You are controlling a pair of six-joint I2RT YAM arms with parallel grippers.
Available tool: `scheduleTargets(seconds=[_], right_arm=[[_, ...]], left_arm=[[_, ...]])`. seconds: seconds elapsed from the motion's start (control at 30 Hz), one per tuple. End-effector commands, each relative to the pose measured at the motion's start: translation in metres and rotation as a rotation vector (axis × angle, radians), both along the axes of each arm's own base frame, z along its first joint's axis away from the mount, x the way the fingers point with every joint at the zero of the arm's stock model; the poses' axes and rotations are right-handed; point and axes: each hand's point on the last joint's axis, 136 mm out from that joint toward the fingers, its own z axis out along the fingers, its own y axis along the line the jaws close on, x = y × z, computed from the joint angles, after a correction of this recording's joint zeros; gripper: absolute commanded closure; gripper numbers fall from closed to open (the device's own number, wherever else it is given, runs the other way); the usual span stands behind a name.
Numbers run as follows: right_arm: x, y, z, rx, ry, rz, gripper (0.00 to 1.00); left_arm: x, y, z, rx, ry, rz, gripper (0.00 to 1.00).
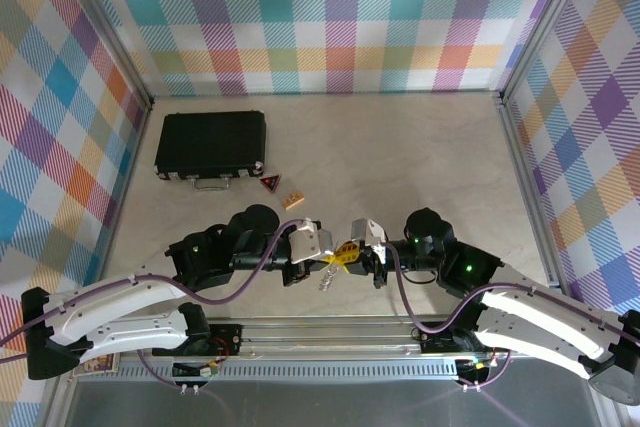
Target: Put the keys on the keyring
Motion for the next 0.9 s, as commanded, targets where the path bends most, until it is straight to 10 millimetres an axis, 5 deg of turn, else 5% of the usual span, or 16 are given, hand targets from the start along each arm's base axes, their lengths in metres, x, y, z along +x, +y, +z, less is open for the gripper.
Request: scheduleTargets(seconds=[0.0, 0.33, 0.6, 0.87], right_arm=[[-0.012, 0.003, 0.036, 0.107, -0.066, 0.068, 1.00], [-0.015, 0.001, 0.041, 0.141, -0.072, 0.072, 0.85], [-0.015, -0.003, 0.046, 0.158, -0.092, 0.056, 1.00], [-0.005, -0.005, 0.041, 0.132, -0.109, 0.002, 1.00]], left_arm=[[-0.002, -0.001, 0.014, -0.048, -0.002, -0.001, 1.00], [-0.015, -0.005, 0.069, -0.357, -0.004, -0.047, 1.00], [-0.015, -0.005, 0.066, -0.389, 0.009, -0.044, 1.00], [-0.008, 0.009, 0.053, -0.244, -0.011, 0.018, 0.98]])
